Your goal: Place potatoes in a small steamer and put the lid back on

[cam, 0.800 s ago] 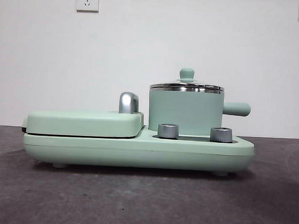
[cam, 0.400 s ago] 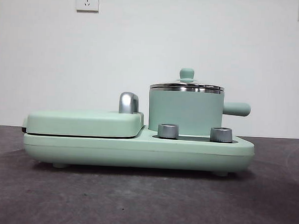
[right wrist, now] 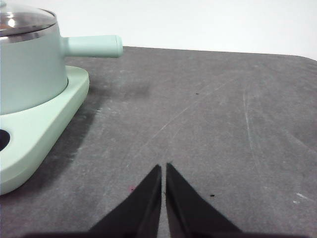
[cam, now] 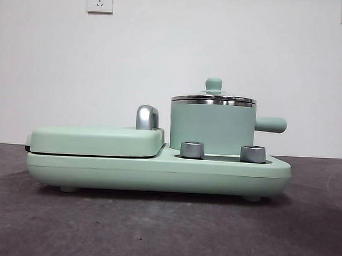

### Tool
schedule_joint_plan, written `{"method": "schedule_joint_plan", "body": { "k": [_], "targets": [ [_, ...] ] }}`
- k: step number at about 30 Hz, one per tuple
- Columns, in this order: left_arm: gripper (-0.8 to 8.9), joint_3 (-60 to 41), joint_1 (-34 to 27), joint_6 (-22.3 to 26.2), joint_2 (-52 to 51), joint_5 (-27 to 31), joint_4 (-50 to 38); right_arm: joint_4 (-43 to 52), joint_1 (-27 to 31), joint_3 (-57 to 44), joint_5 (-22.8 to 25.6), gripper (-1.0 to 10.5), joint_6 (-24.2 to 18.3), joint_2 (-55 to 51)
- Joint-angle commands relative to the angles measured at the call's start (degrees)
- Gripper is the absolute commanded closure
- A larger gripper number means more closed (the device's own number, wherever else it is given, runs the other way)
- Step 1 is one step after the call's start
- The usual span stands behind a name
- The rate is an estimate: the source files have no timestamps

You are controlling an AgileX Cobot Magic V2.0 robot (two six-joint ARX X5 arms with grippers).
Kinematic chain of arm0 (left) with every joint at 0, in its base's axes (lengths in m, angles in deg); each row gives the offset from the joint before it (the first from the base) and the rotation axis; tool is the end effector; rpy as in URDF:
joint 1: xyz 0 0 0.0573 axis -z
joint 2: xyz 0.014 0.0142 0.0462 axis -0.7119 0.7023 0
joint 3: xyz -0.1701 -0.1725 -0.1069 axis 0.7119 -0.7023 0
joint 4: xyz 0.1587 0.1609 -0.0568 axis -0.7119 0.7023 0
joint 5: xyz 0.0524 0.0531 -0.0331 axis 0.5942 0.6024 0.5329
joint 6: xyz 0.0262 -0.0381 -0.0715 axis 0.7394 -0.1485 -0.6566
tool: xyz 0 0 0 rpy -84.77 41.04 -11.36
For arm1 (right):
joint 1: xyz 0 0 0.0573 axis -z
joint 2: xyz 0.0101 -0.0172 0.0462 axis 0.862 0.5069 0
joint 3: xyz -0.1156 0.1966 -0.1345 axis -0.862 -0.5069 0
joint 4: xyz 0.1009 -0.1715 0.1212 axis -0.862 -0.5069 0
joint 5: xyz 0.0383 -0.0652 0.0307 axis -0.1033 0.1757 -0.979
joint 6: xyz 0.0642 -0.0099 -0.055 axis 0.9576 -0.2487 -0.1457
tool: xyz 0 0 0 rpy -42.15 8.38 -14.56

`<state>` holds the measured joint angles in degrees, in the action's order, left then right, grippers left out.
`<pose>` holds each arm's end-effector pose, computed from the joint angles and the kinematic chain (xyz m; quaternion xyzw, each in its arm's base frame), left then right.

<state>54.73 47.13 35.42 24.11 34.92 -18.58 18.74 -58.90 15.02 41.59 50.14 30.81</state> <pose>0.1163 -0.0088 0.1503 -0.0390 0.0768 -0.0487 0.9951 0.1176 0.0022 0.1459 -0.0003 0.0768 0.0189 0.9969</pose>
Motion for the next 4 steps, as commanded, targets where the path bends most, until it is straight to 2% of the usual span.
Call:
{"method": "schedule_joint_plan", "body": {
  "k": [1,4],
  "targets": [
    [8.06,-1.1,0.0,-0.5,-0.1,0.3,0.5,0.4,-0.1,-0.2,0.0,9.4,-0.8,-0.1],
    [8.06,-1.1,0.0,-0.5,-0.1,0.3,0.5,0.4,-0.1,-0.2,0.0,9.4,-0.8,-0.1]
  ]
}}
